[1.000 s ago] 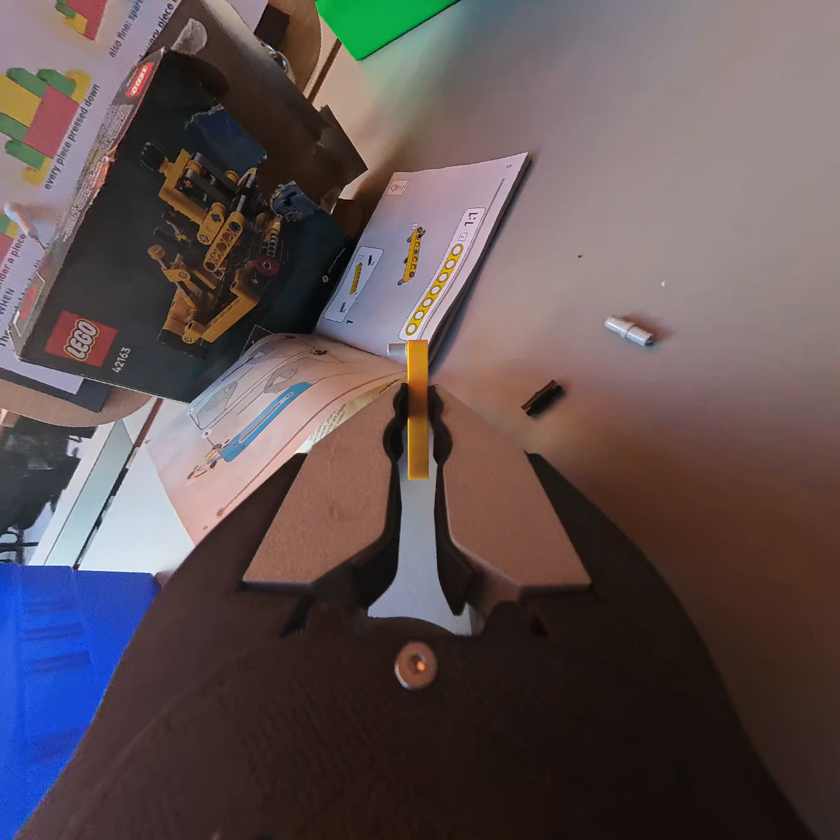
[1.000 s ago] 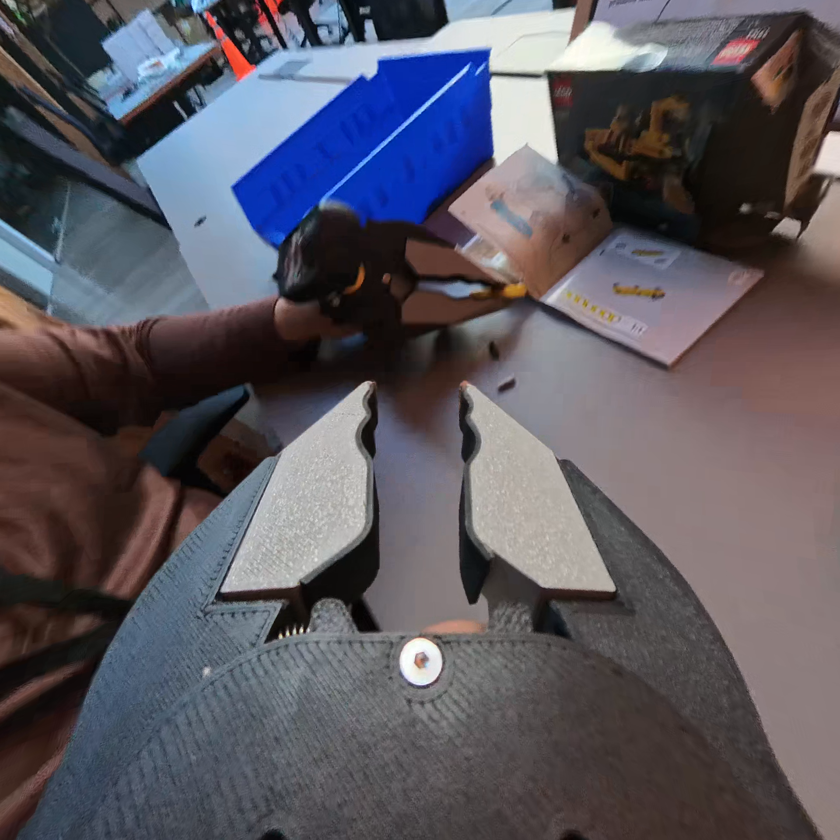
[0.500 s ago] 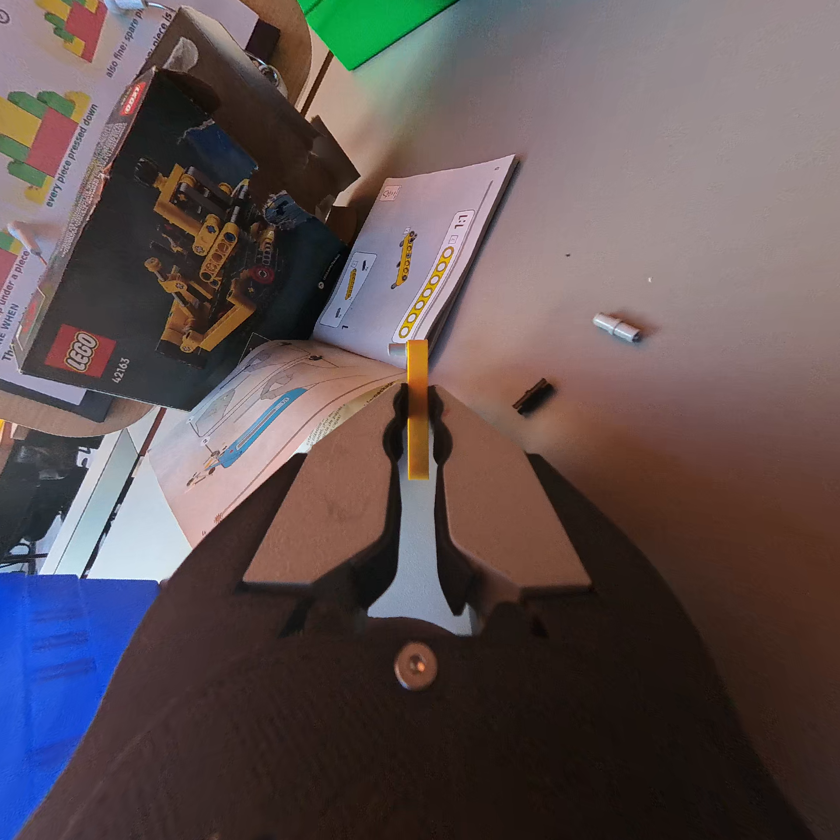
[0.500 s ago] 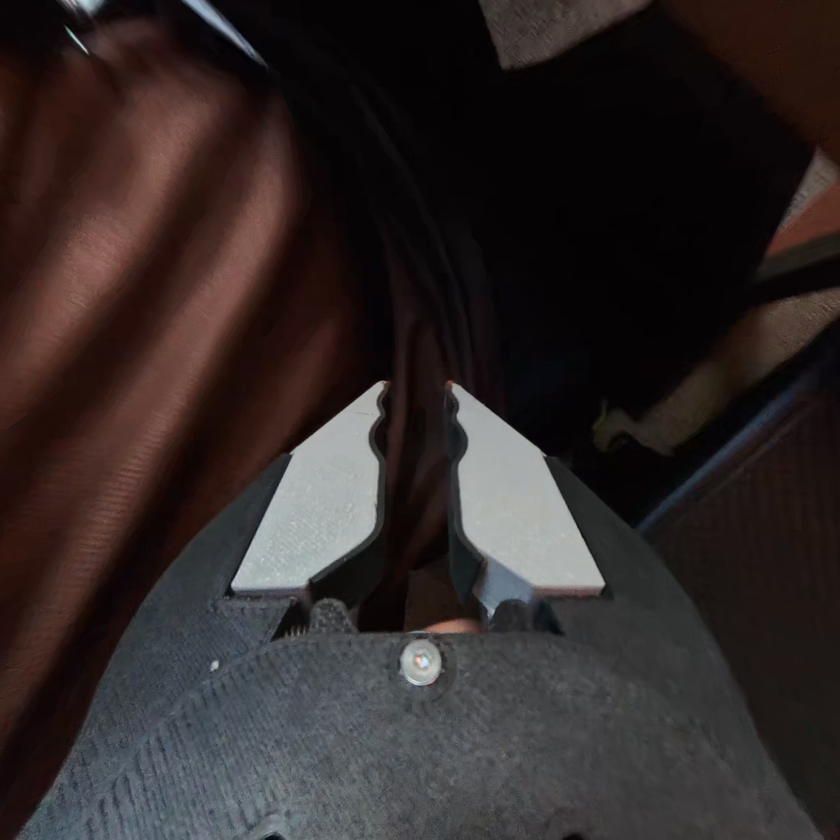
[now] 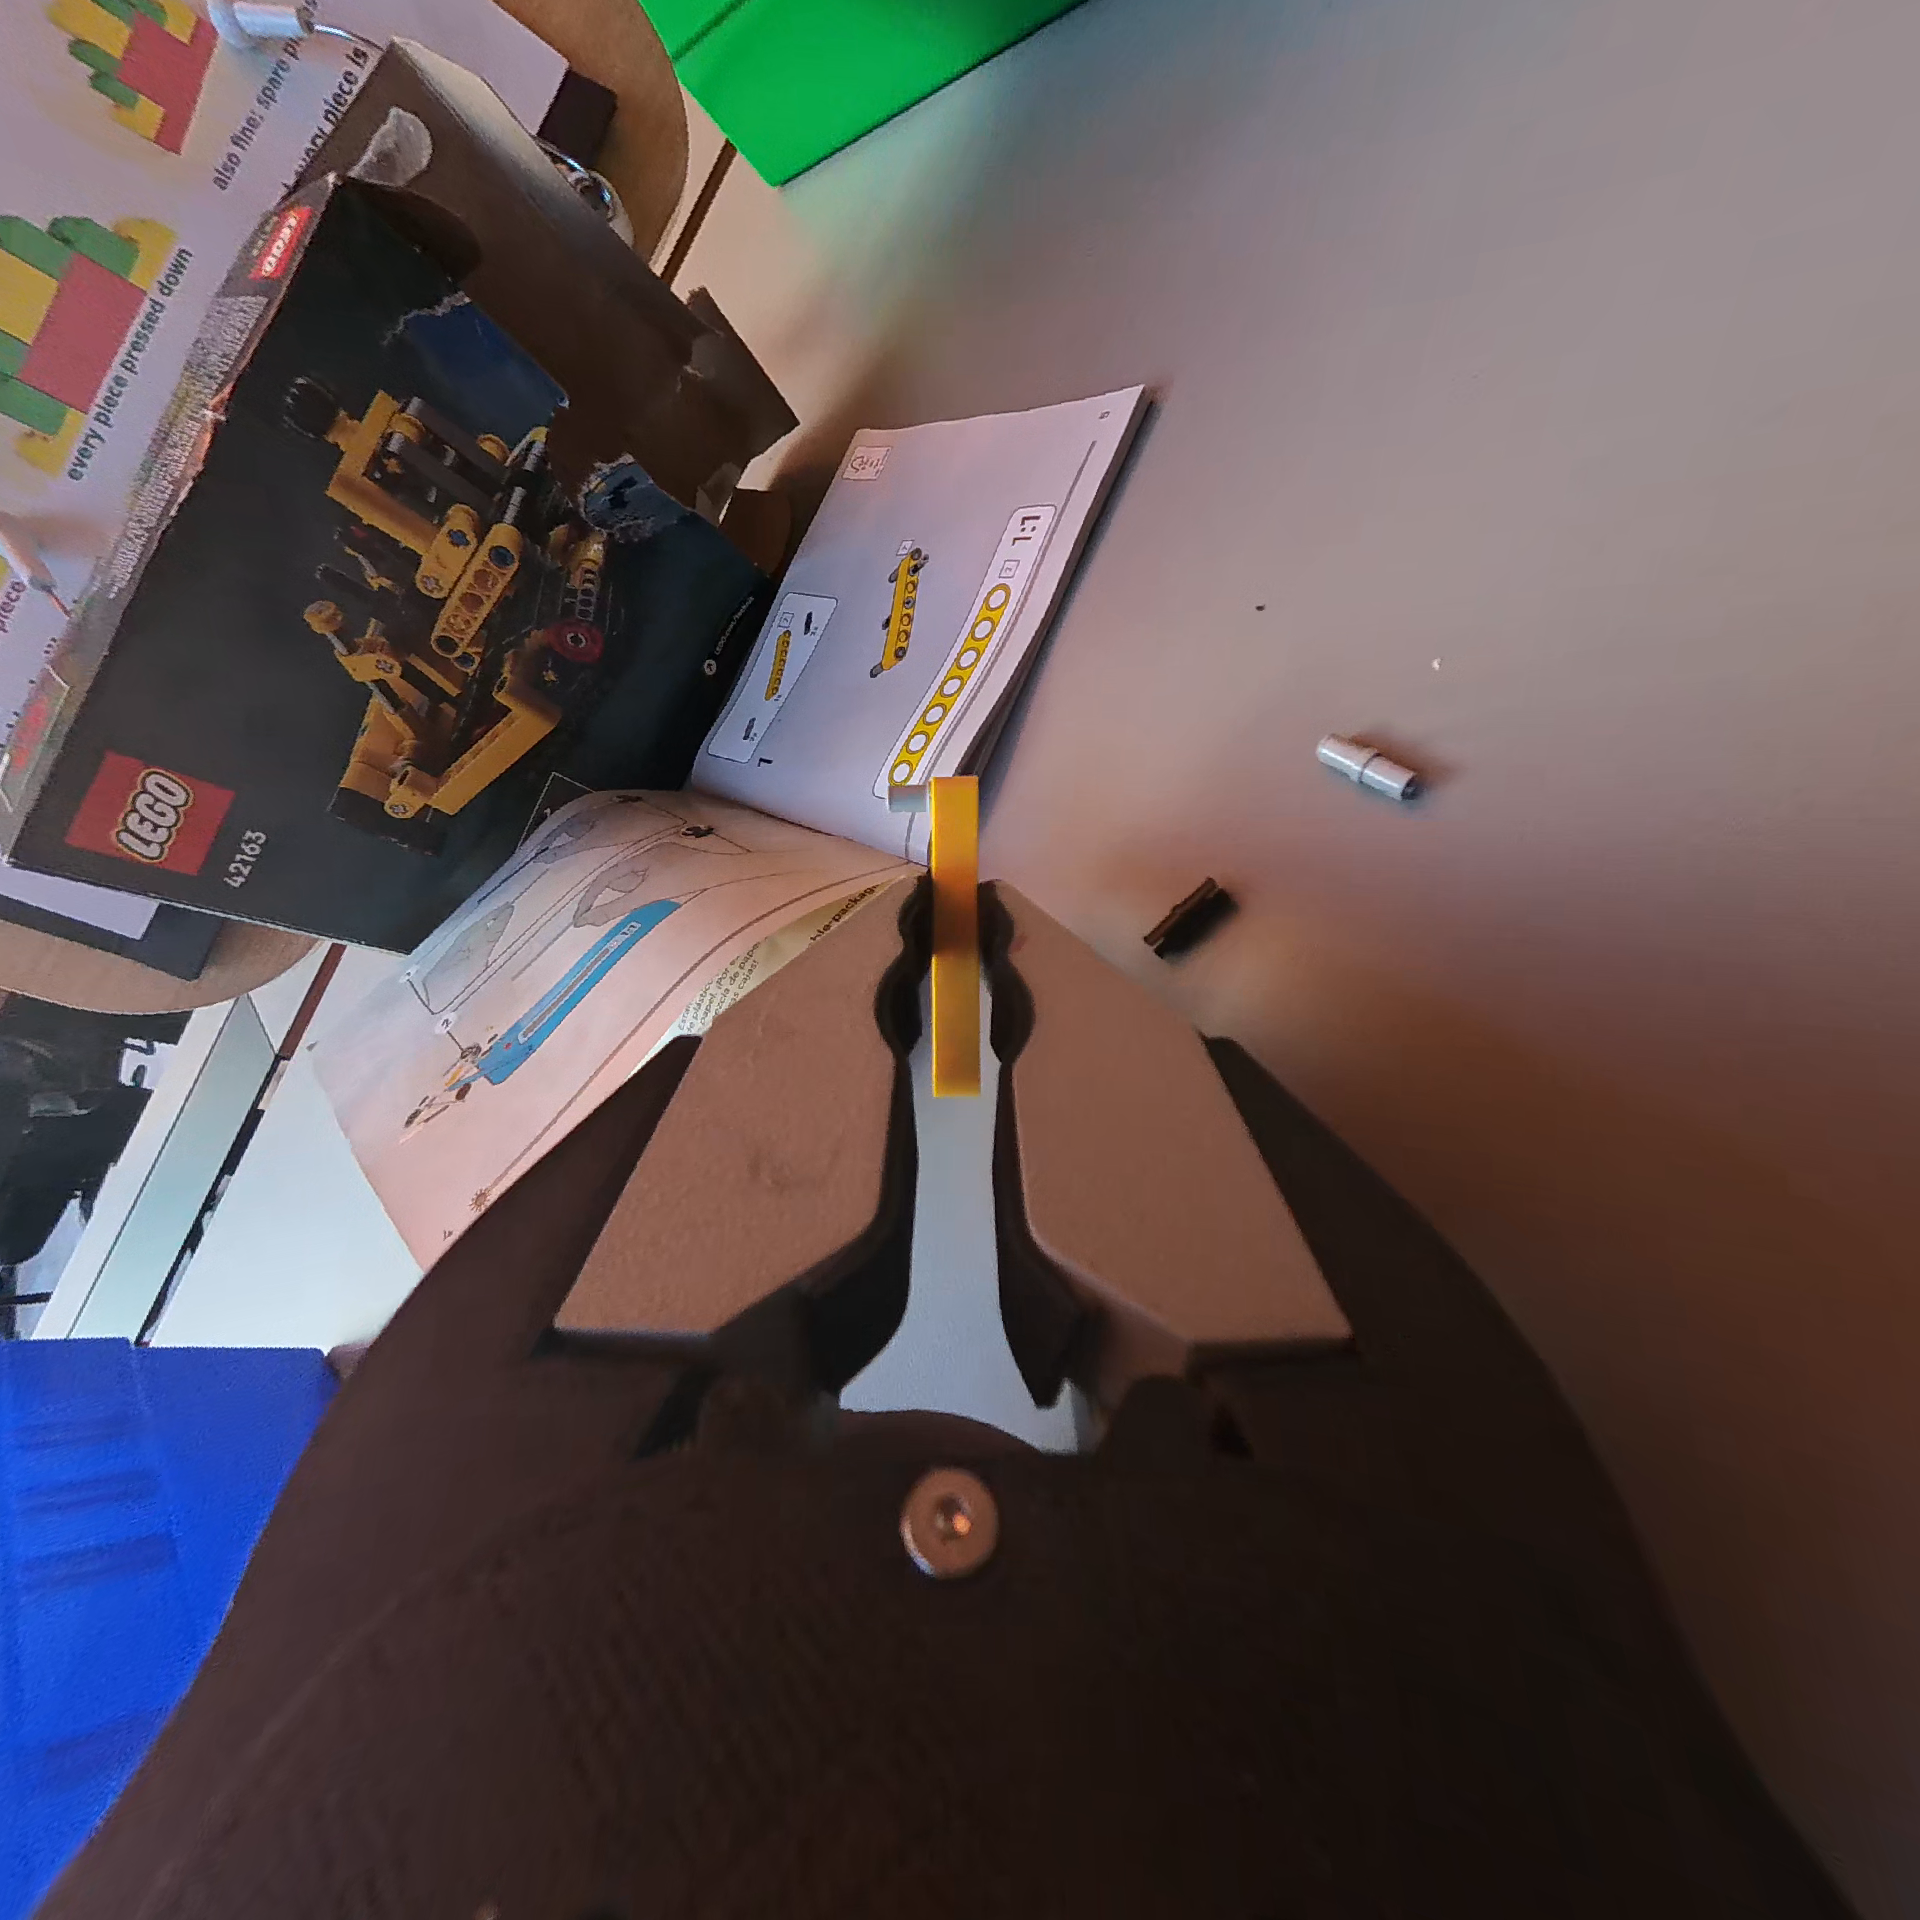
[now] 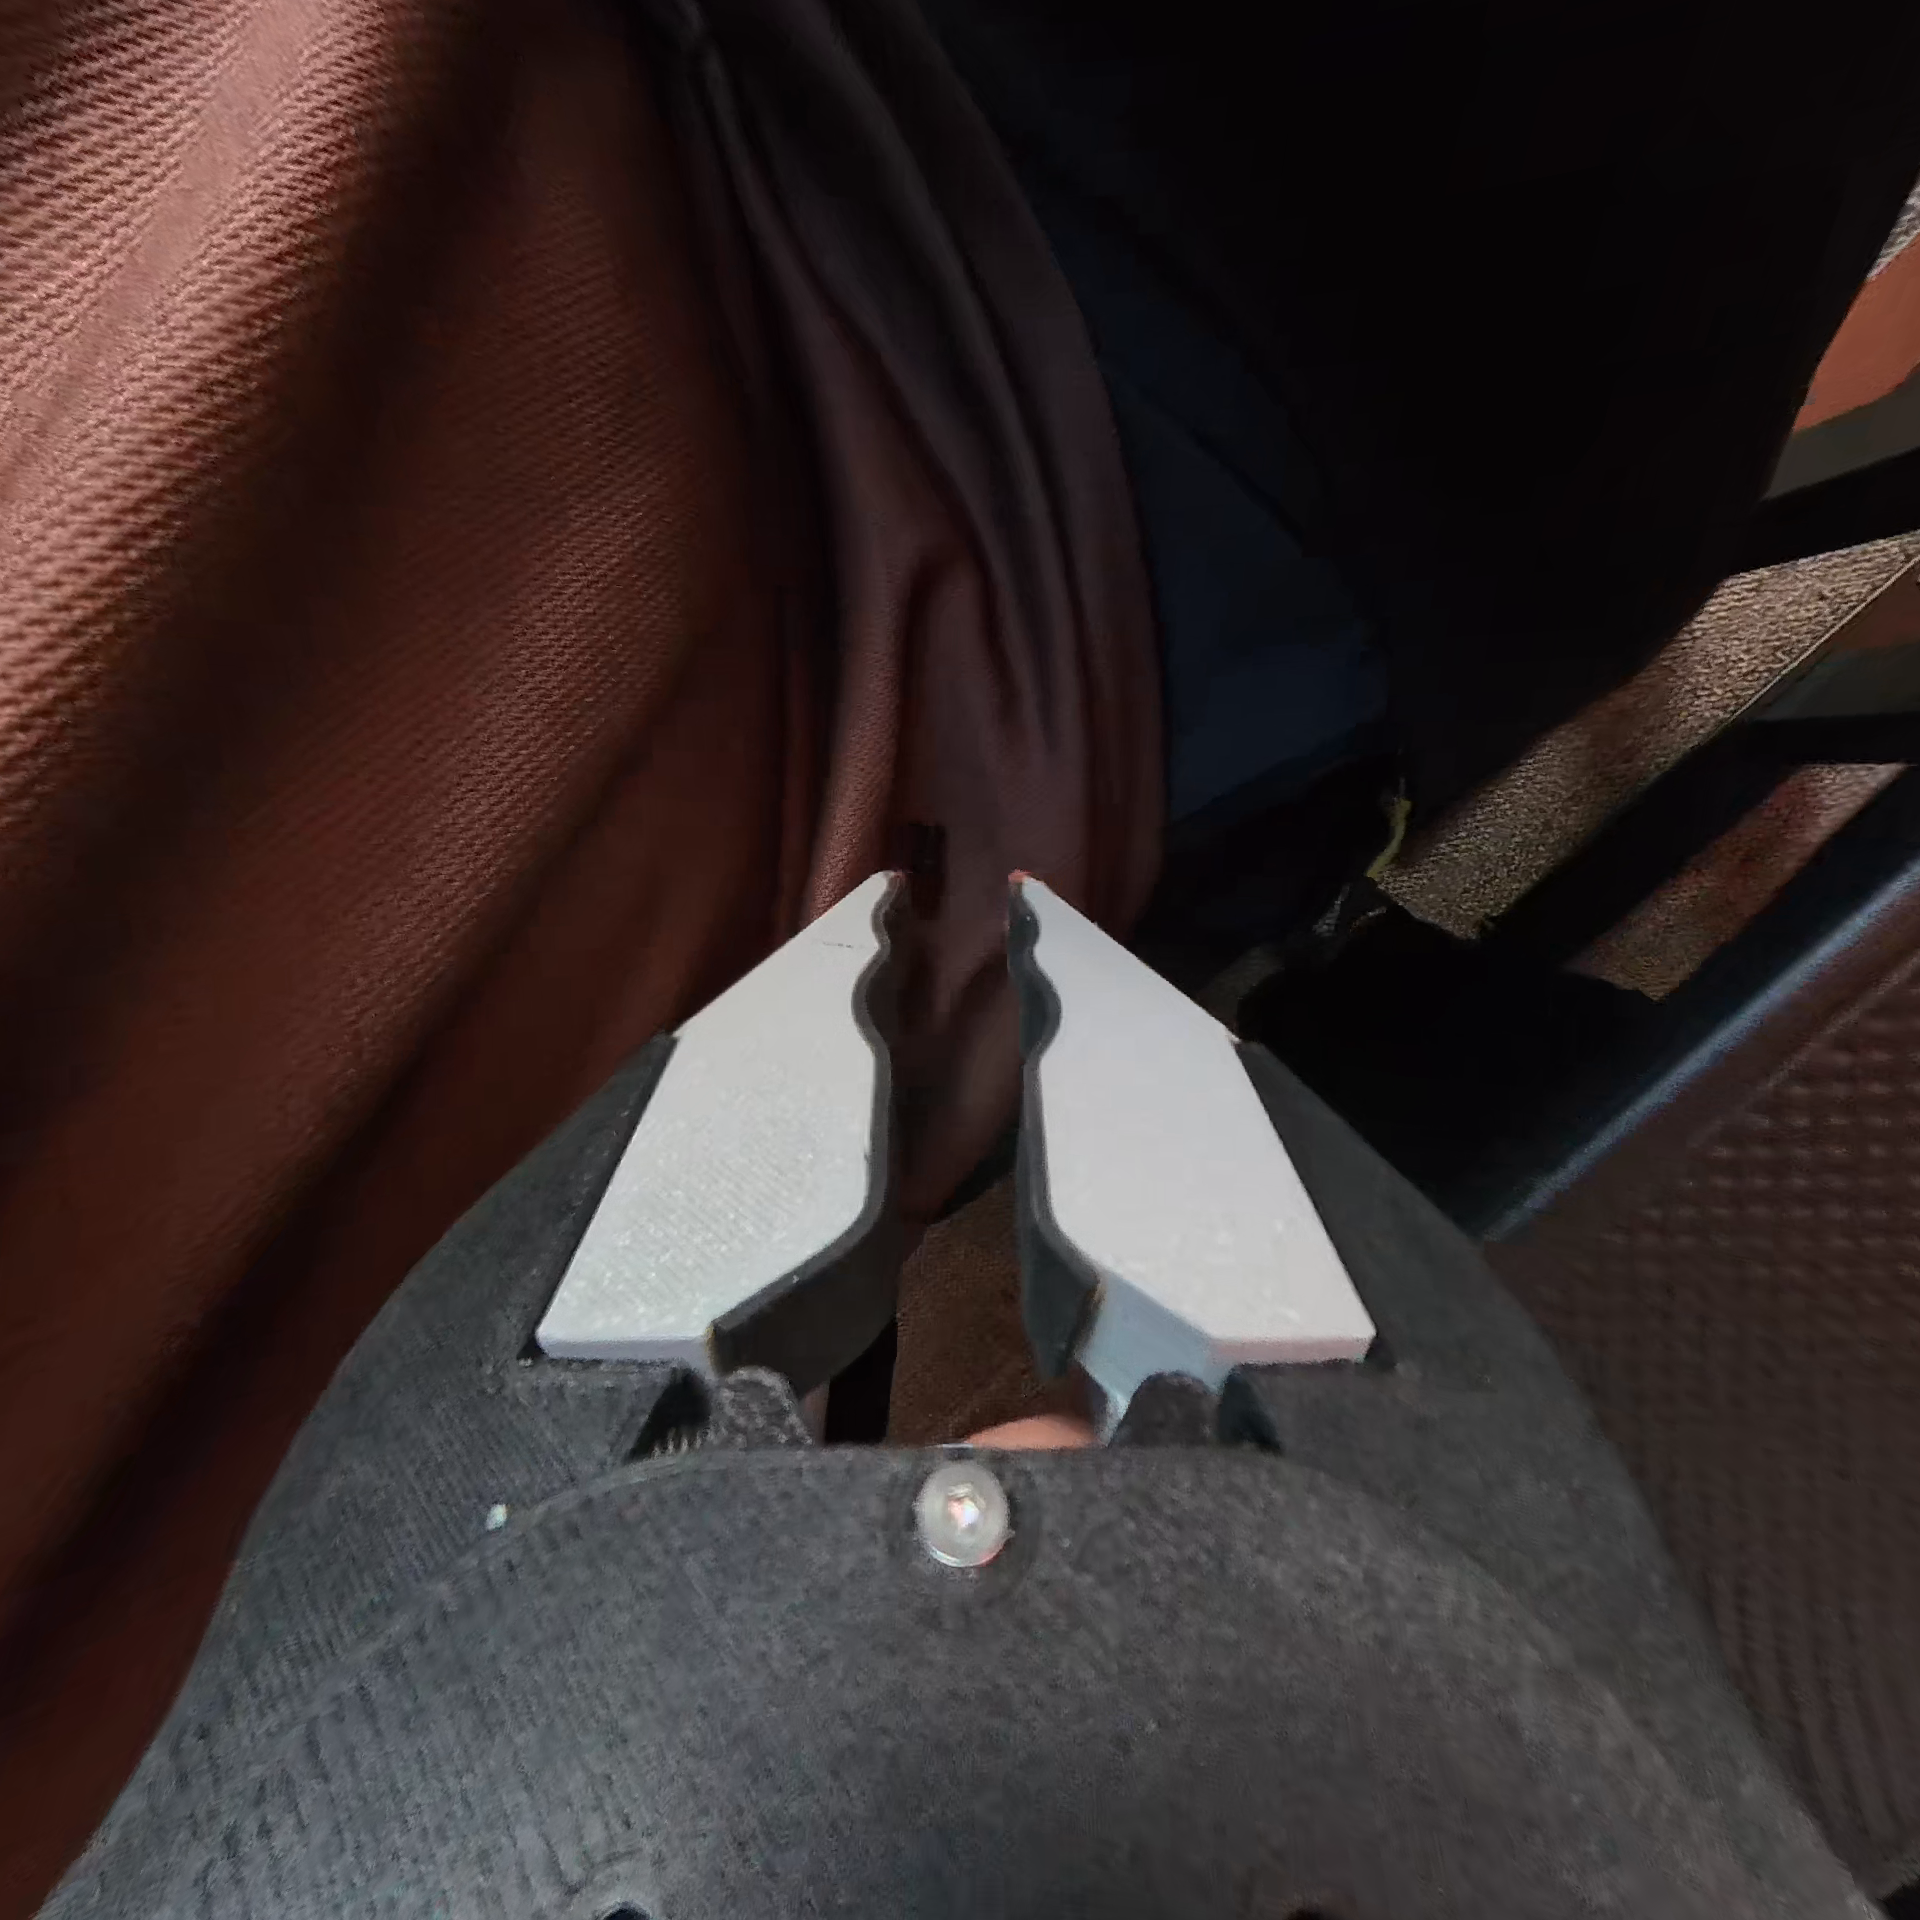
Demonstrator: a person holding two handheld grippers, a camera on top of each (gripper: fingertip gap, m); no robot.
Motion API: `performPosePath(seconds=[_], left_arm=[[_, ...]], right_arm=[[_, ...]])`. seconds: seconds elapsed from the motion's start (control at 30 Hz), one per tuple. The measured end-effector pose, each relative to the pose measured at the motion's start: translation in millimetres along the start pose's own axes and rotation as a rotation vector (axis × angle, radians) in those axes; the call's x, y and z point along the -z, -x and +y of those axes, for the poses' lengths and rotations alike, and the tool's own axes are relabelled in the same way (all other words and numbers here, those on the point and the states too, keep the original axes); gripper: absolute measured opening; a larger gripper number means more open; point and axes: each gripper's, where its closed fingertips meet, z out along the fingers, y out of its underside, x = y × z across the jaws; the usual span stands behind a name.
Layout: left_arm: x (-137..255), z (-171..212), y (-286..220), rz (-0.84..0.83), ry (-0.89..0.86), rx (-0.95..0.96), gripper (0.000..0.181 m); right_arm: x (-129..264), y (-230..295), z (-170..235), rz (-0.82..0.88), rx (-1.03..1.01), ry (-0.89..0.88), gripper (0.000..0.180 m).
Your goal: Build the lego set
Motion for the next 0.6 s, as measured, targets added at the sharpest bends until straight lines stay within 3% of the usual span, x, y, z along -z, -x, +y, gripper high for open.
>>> performPosePath(seconds=[0.6], left_arm=[[3.5,-1.7,-1.7,0.027,-0.015,0.03,0.005]], right_arm=[[-16.4,6.2,4.9,0.001,-0.004,0.103,0.003]])
